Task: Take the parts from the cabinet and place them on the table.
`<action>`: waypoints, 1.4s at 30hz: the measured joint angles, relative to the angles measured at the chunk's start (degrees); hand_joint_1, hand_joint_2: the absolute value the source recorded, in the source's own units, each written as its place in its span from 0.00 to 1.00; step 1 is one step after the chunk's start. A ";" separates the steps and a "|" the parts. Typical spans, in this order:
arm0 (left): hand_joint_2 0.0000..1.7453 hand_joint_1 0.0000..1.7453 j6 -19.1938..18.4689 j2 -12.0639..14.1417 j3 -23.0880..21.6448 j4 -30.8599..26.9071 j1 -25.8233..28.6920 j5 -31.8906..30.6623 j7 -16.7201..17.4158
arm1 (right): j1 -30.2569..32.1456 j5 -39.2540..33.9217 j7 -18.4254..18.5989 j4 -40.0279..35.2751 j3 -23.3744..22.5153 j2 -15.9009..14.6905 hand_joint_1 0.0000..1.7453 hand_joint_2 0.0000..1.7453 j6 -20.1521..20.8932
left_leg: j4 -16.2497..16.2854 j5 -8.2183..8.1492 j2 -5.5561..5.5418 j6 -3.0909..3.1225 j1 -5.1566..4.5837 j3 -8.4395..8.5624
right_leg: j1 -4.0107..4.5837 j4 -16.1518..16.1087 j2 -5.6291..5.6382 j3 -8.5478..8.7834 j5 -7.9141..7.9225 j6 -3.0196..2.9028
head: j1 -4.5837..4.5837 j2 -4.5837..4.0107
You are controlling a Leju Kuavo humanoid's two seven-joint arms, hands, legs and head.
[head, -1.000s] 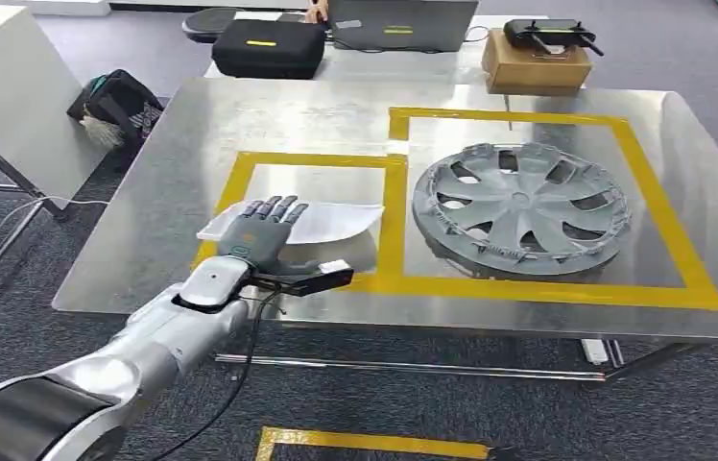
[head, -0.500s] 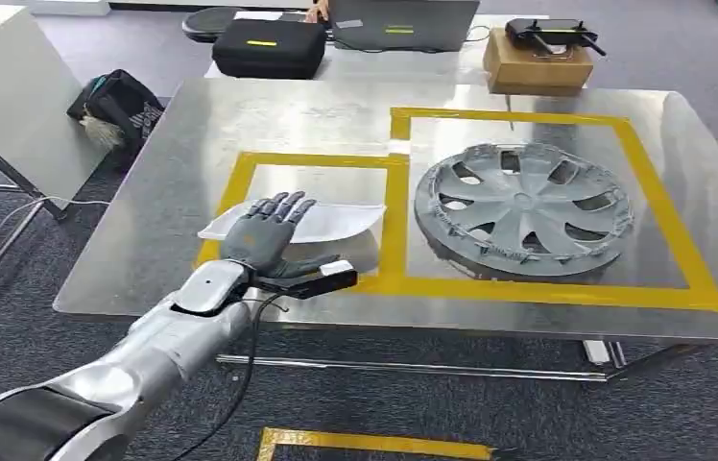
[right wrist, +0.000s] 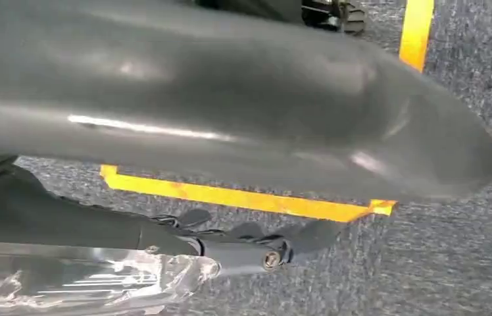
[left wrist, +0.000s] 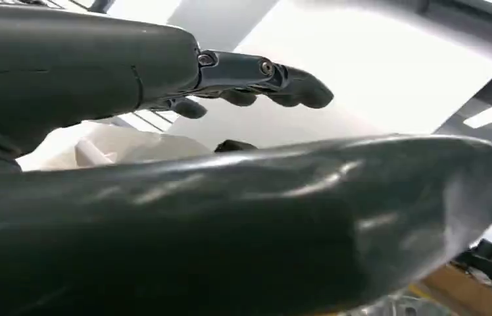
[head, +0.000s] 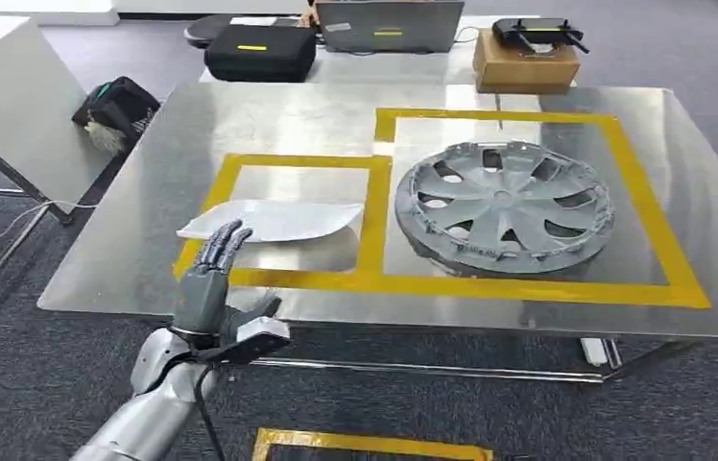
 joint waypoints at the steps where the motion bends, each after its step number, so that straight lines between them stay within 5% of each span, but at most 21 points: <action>1: 0.00 0.00 0.00 0.26 0.48 -0.91 0.86 0.30 -0.19 | 0.01 0.06 -0.04 0.00 -0.26 0.07 0.00 0.00 0.00 | 0.15 -0.33 0.08 -0.30 0.19 -0.31 | -0.15 -0.11 -0.13 -0.33 0.52 -0.91 | -0.04 0.00; 3: 0.00 0.00 0.04 0.39 1.11 -2.69 2.15 0.83 -0.30 | -0.01 0.20 -0.24 0.00 -0.68 0.17 0.00 0.00 -0.04 | 4.43 -5.32 0.31 -0.59 0.15 -1.87 | -0.03 -0.10 -0.23 -1.33 1.30 -2.00 | -0.26 0.00; 6: 0.00 0.00 0.22 0.68 2.25 -4.30 3.46 1.81 -0.37 | 0.10 0.35 -0.31 0.00 -1.05 0.22 0.00 0.00 -0.11 | 17.20 -12.56 0.30 -0.60 0.12 -5.54 | 0.46 -0.08 -0.54 -3.20 2.67 -2.61 | -0.42 0.00; 8: 0.00 0.00 0.41 0.79 2.88 -4.82 4.35 2.25 -0.44 | 0.13 0.44 -0.39 0.00 -1.16 0.24 0.00 0.00 -0.04 | 16.81 -11.15 0.30 -0.17 -0.01 -3.73 | 0.76 -0.08 -0.62 -4.40 3.56 -2.64 | -0.44 0.00; 10: 0.00 0.00 0.77 0.83 3.72 -5.20 4.80 2.89 -0.76 | 0.09 0.59 -0.59 0.00 -1.44 0.39 0.00 0.00 0.26 | 9.00 -7.95 0.30 0.71 -0.35 2.19 | 0.97 -0.07 -0.62 -5.61 4.55 -2.41 | -0.44 0.00; 12: 0.00 0.00 1.07 0.81 4.50 -5.61 4.87 3.32 -1.18 | 0.11 0.68 -0.77 -0.02 -1.86 0.61 0.00 0.00 0.42 | 0.07 -8.83 0.30 1.38 -0.98 8.76 | 1.39 0.11 -0.66 -6.13 5.22 -1.83 | -0.46 0.00; 16: 0.00 0.00 1.66 0.83 5.86 -5.70 5.99 4.57 -1.40 | 0.17 0.70 -0.83 -0.02 -2.27 0.68 0.00 0.00 0.48 | -0.71 -7.64 0.32 2.20 -1.06 7.87 | 1.00 -0.64 -0.83 -6.26 7.00 -0.40 | -0.59 0.00; 18: 0.00 0.00 1.84 0.74 6.75 -5.68 6.06 6.19 -1.92 | 0.20 0.76 -0.92 0.00 -2.56 0.68 0.00 0.00 0.66 | -0.75 -6.58 0.25 2.95 -0.83 6.78 | 0.95 2.53 -0.96 -7.94 2.06 0.02 | -0.28 0.00; 20: 0.00 0.00 1.70 0.70 8.26 -5.50 6.58 10.04 -3.46 | 0.05 0.87 -1.01 -0.02 -2.80 0.68 0.00 0.00 0.79 | -0.69 -5.41 0.09 3.09 -0.86 5.38 | 0.98 11.19 -0.95 -10.19 -4.16 0.30 | -0.24 0.00; 22: 0.00 0.00 -0.23 0.65 10.89 -4.57 7.11 16.30 -5.63 | -0.03 1.03 -0.99 0.00 -3.32 0.70 0.00 0.00 0.81 | -0.65 -4.24 -0.13 3.05 -0.95 3.88 | 1.04 16.78 -0.95 -10.80 -5.57 0.36 | -0.28 0.00; 25: 0.00 0.00 -7.20 0.50 16.05 -1.43 7.01 27.53 -8.28 | 0.02 1.14 -0.90 -0.07 -3.96 0.72 0.00 0.00 -1.16 | -0.60 -2.45 -1.46 2.58 -0.95 1.72 | 1.07 8.15 -0.51 -3.20 -0.24 -0.22 | -0.22 0.00; 26: 0.00 0.00 -10.06 0.35 18.24 0.19 6.79 31.22 -8.52 | -0.11 0.96 -0.94 -0.11 -4.37 0.79 0.00 0.00 -2.07 | -0.55 -1.90 -2.05 2.32 -0.91 1.17 | 1.05 3.07 1.00 0.51 0.14 -0.56 | -0.26 0.00; 27: 0.00 0.00 -11.74 0.17 20.05 1.36 6.76 33.56 -8.59 | -0.33 0.94 -0.98 -0.20 -4.79 0.81 0.00 0.00 -2.38 | -0.46 -1.47 -2.31 1.94 -1.09 0.59 | 1.01 -1.35 3.27 3.67 -1.72 -1.06 | -0.24 0.00; 29: 0.00 0.00 -13.12 0.04 23.04 3.13 6.71 34.75 -8.72 | -0.24 0.90 -1.09 -0.20 -5.35 1.05 0.00 0.00 -2.75 | -0.59 -0.12 -3.28 1.31 -0.84 0.25 | 1.13 -2.52 2.61 3.00 -1.42 -1.03 | -0.30 0.00; 31: 0.00 0.00 -13.38 0.06 24.98 4.57 6.84 35.27 -8.74 | -0.39 0.74 -1.11 -0.24 -5.75 1.16 0.00 0.00 -2.93 | -1.03 1.11 -4.63 0.42 -0.75 -0.26 | 1.21 -2.47 1.32 2.37 -0.63 -2.01 | -0.35 0.00; 33: 0.00 0.00 -14.06 -0.04 26.75 6.24 6.63 36.61 -8.72 | -0.63 0.33 -1.85 -0.37 -6.32 1.42 0.00 0.00 -3.26 | 1.34 -3.10 -1.71 -0.13 -0.74 -1.48 | 0.97 -2.72 -0.16 2.12 0.50 -3.07 | -0.98 0.00; 36: 0.00 0.00 -15.61 -0.26 29.88 9.74 6.23 38.99 -8.74 | -0.61 -0.88 -3.32 -0.42 -7.48 1.42 0.00 0.00 -2.91 | 13.62 -11.50 0.00 -1.04 -0.32 -4.91 | 1.00 -2.65 -2.35 0.18 2.08 -3.34 | -1.20 0.00; 37: 0.00 0.00 -15.85 -0.18 31.17 11.25 6.25 39.61 -8.72 | -0.63 -1.53 -3.98 -0.59 -8.13 1.42 0.00 0.00 -2.42 | 16.61 -11.88 0.10 -1.35 -0.08 -5.22 | 0.98 -2.63 -3.18 -0.57 2.60 -3.28 | -1.18 0.00; 39: 0.00 0.00 -16.87 0.15 34.36 15.33 6.23 40.02 -8.74 | -0.71 -3.15 -5.29 -0.83 -9.53 1.42 0.00 0.00 -0.74 | 14.80 -8.67 0.38 -1.83 0.36 -2.51 | 0.86 -2.52 -4.61 -1.93 3.46 -2.95 | -1.22 0.00; 41: 0.00 0.00 -17.86 0.39 36.96 18.74 6.19 40.04 -8.74 | -0.92 -4.20 -6.23 -0.96 -10.84 1.42 0.00 0.00 0.42 | 6.07 -5.76 2.30 -2.13 0.55 3.88 | 0.70 -2.31 -5.85 -2.78 4.08 -2.24 | -1.20 0.00; 42: 0.00 0.00 -18.86 0.43 37.92 20.30 6.00 40.41 -8.74 | -0.90 -4.68 -6.77 -1.29 -11.38 1.40 0.00 0.00 1.05 | 1.59 -6.11 5.09 -2.12 0.48 7.63 | 0.98 -2.22 -6.50 -3.10 4.23 -1.89 | -1.33 0.00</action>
